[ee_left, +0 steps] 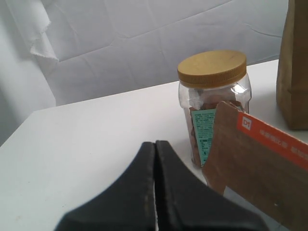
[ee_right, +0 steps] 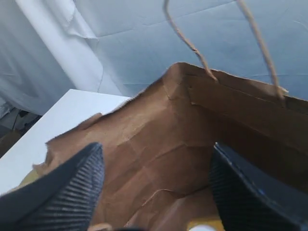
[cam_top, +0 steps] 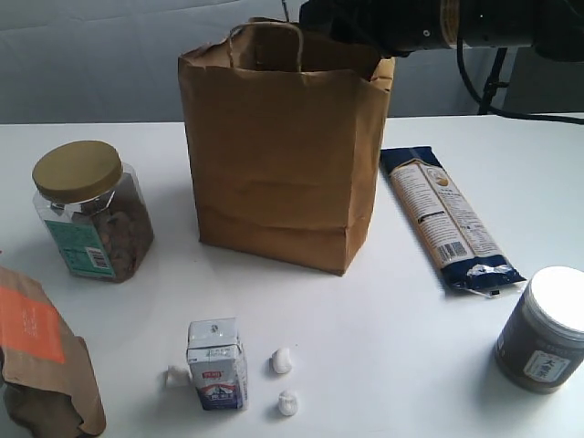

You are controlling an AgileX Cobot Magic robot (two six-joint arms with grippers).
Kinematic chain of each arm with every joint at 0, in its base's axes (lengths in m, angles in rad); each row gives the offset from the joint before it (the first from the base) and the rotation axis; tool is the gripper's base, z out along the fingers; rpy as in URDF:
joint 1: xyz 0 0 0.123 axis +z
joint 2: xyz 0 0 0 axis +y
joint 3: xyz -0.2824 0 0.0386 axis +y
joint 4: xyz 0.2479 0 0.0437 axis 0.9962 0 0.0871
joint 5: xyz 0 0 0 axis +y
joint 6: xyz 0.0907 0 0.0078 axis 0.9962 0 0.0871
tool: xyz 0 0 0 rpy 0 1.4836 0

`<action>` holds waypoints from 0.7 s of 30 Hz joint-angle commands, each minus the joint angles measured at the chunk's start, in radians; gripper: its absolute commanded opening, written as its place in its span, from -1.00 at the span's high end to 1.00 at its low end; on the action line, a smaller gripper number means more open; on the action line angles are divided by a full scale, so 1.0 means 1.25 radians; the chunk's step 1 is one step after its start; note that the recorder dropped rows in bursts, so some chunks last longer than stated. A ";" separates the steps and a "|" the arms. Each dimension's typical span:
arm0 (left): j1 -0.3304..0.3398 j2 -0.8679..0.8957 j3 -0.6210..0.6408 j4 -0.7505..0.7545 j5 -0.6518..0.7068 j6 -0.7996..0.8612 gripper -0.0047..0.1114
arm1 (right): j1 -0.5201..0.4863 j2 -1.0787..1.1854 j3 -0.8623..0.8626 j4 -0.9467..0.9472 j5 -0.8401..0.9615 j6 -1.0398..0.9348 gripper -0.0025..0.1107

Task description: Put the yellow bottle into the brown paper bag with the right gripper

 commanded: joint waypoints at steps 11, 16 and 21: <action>0.002 -0.002 0.004 0.001 -0.001 -0.006 0.92 | -0.002 -0.008 -0.005 0.007 -0.007 0.004 -0.10; 0.002 -0.002 0.004 0.001 -0.001 -0.006 0.92 | -0.059 -0.102 0.012 0.046 -0.001 -0.046 0.04; 0.002 -0.002 0.004 0.001 -0.001 -0.006 0.92 | -0.139 -0.264 0.161 0.304 0.000 -0.236 0.45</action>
